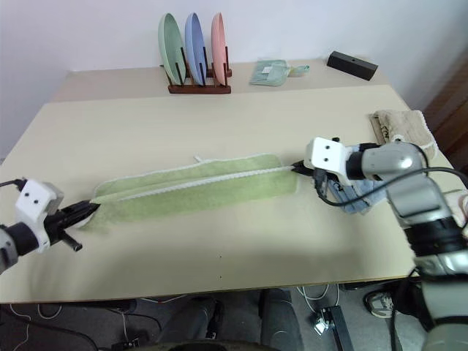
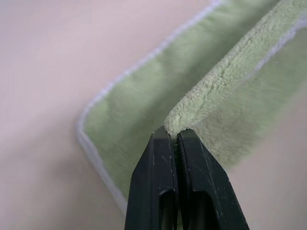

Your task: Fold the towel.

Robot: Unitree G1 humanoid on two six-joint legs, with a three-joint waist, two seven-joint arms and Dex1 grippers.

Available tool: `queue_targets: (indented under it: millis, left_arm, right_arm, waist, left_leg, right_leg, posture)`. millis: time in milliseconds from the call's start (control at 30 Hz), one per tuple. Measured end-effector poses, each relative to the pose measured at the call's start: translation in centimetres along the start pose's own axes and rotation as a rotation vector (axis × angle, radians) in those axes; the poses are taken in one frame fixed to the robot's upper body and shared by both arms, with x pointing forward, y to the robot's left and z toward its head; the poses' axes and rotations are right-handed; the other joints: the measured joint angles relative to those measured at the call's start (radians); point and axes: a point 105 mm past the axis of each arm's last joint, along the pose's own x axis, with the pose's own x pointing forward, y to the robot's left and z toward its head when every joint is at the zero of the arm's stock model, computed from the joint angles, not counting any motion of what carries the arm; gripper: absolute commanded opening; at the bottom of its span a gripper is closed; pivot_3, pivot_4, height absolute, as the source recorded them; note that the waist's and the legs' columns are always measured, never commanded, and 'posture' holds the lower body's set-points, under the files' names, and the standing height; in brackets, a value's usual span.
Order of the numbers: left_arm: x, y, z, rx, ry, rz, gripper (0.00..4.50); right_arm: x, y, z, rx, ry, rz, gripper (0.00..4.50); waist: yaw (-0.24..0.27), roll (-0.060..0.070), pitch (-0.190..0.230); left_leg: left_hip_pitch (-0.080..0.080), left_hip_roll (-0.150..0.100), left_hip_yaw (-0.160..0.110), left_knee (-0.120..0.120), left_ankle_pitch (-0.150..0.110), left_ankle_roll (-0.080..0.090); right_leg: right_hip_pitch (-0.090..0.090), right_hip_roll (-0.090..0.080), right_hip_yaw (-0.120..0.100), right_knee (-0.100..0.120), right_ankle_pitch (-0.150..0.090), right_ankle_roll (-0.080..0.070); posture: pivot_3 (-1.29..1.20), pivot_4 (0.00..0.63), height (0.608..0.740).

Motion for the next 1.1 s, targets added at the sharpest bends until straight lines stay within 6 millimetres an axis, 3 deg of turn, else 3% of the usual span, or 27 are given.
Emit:
queue_targets:
  millis: [133, 233, 467, 500, 567, 767, 1000, 1100]
  left_arm:
    - [1.1, 1.2, -0.1, 0.005, 0.014, 0.015, 0.0]
    - [2.0, 1.6, -1.2, -0.022, 0.054, 0.018, 0.0]
    - [2.5, 1.4, -2.6, -0.031, 0.107, 0.0, 0.0]
    - [2.6, 1.4, -2.5, -0.034, 0.104, 0.002, 0.61]
    - [2.6, 1.8, -2.5, -0.041, 0.104, 0.019, 1.36]
    - [2.8, 4.0, -2.3, -0.062, 0.07, 0.173, 4.44]
    - [2.6, 8.1, -0.6, -0.202, -0.088, 0.506, 4.47]
    - [2.2, 8.8, -0.9, -0.231, -0.094, 0.587, 4.47]
  right_arm:
    - [2.5, -1.2, -0.8, -0.027, 0.014, -0.021, 0.04]
    - [4.3, -1.7, -1.1, -0.014, 0.002, -0.024, 0.04]
    - [5.8, -1.7, -2.1, 0.0, 0.018, -0.024, 0.04]
    - [6.0, -1.7, -2.3, 0.004, 0.024, -0.027, 0.58]
    - [5.9, -2.0, -2.7, 0.015, 0.043, -0.045, 1.27]
    - [5.6, -3.3, -2.8, -0.009, 0.062, -0.138, 4.43]
    - [4.9, -4.5, -2.7, -0.053, 0.065, -0.246, 4.48]
    - [3.1, -4.9, -2.9, -0.042, 0.057, -0.306, 4.48]
  waist:
    - [-0.004, 0.0, 0.0]
    - [-0.013, 0.0, 0.0]
    - [-0.023, 0.0, 0.0]
    - [-0.023, 0.0, 0.0]
    - [-0.024, 0.0, 0.0]
    - [-0.023, 0.0, 0.0]
    - [-0.022, 0.0, 0.0]
    - [-0.021, 0.0, 0.0]
  left_leg:
    - [-0.002, 0.0, 0.0, -0.001, 0.001, -0.001]
    - [-0.003, 0.0, -0.001, -0.001, 0.001, -0.001]
    - [-0.002, 0.0, -0.001, -0.001, 0.001, -0.001]
    - [-0.002, 0.0, -0.001, -0.001, 0.001, -0.001]
    - [-0.002, 0.0, -0.001, -0.001, 0.001, -0.001]
    - [-0.002, 0.0, -0.001, -0.001, 0.001, -0.002]
    - [-0.002, 0.0, -0.001, -0.001, 0.001, -0.002]
    - [-0.003, 0.0, -0.001, -0.001, 0.001, -0.002]
  right_leg:
    - [-0.003, 0.0, 0.0, 0.0, 0.0, 0.0]
    - [-0.004, 0.0, 0.0, 0.0, 0.0, 0.0]
    - [-0.004, 0.0, 0.0, 0.002, 0.0, 0.0]
    - [-0.004, 0.001, 0.0, 0.002, 0.0, 0.0]
    - [-0.004, 0.0, 0.0, 0.002, 0.0, 0.0]
    - [-0.004, 0.001, 0.0, 0.002, 0.0, 0.0]
    - [-0.004, 0.0, 0.0, 0.002, 0.0, 0.0]
    - [-0.005, 0.0, 0.0, 0.002, 0.0, 0.0]
  posture:
    - [0.0, 0.15, 0.726]
    - [0.0, 0.15, 0.726]
    - [0.0, 0.15, 0.726]
    - [0.0, 0.15, 0.726]
    - [0.0, 0.15, 0.726]
    - [0.0, 0.15, 0.726]
    - [0.0, 0.15, 0.726]
    - [0.0, 0.15, 0.726]
